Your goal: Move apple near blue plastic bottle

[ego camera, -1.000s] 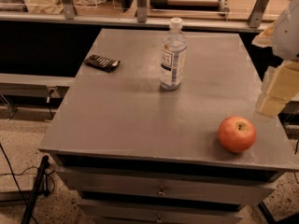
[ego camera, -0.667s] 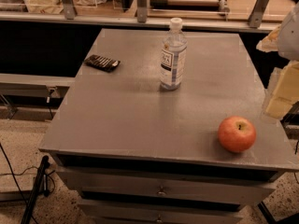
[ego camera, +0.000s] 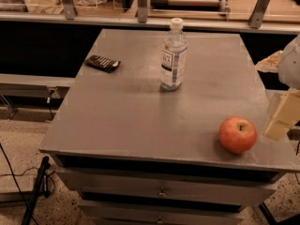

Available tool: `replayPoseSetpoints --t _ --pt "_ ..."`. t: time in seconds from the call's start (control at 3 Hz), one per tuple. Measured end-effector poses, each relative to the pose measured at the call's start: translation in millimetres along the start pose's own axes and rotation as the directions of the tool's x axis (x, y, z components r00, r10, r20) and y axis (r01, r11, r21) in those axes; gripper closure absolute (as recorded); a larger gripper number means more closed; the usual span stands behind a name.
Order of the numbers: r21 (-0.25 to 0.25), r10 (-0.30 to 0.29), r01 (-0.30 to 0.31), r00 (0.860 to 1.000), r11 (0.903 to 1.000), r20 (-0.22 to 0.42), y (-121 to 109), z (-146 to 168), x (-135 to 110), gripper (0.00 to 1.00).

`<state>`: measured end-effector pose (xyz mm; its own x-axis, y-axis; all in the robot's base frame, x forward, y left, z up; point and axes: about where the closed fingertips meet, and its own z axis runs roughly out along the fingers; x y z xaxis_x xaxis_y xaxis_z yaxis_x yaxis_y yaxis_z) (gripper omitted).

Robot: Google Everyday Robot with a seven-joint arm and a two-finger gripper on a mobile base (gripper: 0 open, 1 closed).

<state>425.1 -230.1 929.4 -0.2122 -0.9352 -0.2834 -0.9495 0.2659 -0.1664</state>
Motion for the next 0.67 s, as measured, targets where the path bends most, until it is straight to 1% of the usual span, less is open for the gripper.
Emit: replayPoseSetpoints --t 0.33,0.67 --pt "0.062 0.004 -0.006 1.000 0.9980 0.022 -13.0 -0.5 -1.6 0.00" --pt "0.005 -0.005 0.005 0.999 1.0000 0.044 -3.6 8.0 -1.6 0.00"
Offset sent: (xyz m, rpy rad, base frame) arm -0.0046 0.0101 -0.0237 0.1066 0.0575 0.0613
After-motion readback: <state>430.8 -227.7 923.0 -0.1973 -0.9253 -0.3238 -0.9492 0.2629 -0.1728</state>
